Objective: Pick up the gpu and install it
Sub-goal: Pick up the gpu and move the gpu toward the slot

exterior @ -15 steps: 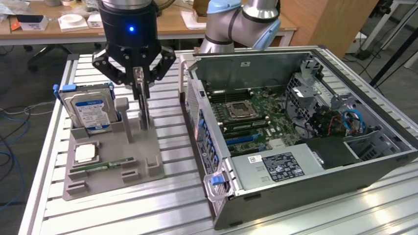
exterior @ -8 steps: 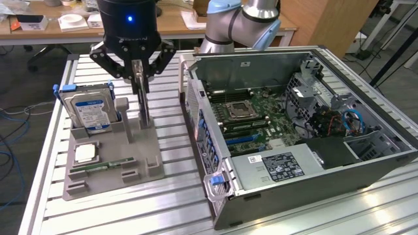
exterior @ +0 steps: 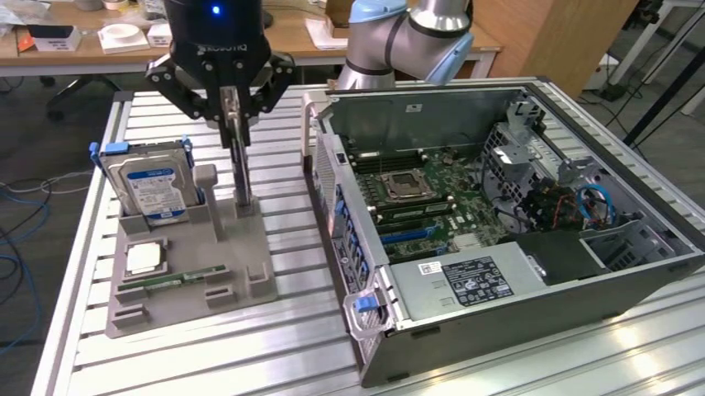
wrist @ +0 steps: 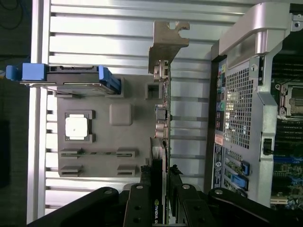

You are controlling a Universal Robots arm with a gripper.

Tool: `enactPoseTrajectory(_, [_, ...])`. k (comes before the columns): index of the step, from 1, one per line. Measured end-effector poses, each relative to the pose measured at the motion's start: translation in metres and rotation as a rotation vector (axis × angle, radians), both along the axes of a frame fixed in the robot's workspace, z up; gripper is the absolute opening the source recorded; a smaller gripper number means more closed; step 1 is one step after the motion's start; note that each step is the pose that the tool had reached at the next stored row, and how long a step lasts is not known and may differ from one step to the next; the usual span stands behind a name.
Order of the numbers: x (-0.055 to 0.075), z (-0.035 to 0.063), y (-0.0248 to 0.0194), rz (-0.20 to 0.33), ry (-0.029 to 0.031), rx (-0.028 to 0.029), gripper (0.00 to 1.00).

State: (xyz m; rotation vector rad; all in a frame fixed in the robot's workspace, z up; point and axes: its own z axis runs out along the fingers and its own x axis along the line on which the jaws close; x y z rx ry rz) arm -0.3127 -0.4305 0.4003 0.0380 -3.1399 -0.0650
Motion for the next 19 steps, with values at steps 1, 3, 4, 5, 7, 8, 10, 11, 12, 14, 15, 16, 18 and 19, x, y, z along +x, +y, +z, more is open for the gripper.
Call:
enactPoseTrajectory(1, [0.0,0.0018,0.0,0.0,0.0,0.0,0.26])
enactPoseTrajectory(3, [0.0,0.006,0.0,0.0,0.0001,0.0,0.26])
enactPoseTrajectory(4, [0.0,0.0079,0.0,0.0,0.0,0.0,0.26])
enactPoseTrajectory(5, [0.0,0.0097,0.0,0.0,0.0,0.0,0.26])
enactPoseTrajectory(7, [0.0,0.0115,0.0,0.0,-0.0001,0.0001,0.26])
enactPoseTrajectory(8, [0.0,0.0115,0.0,0.0,-0.0002,0.0002,0.26])
enactPoseTrajectory(10, [0.0,0.0116,0.0001,0.0,-0.0001,0.0001,0.26])
enactPoseTrajectory(11, [0.0,0.0116,0.0001,0.0,0.0,0.0001,0.26])
enactPoseTrajectory(12, [0.0,0.0117,0.0001,0.0,0.0,0.0,0.26])
enactPoseTrajectory(14, [0.0009,0.0118,0.0001,0.0,0.0002,-0.0001,0.26])
enactPoseTrajectory(15, [0.0017,0.0118,0.0001,0.0,0.0002,-0.0001,0.26])
enactPoseTrajectory(16, [0.0026,0.0117,0.0001,0.0,0.0,0.0,0.26])
enactPoseTrajectory(18, [0.0041,0.0117,0.0,0.0,0.0,0.0,0.26])
enactPoseTrajectory(19, [0.0049,0.0116,0.0,0.0,-0.0001,0.0001,0.26])
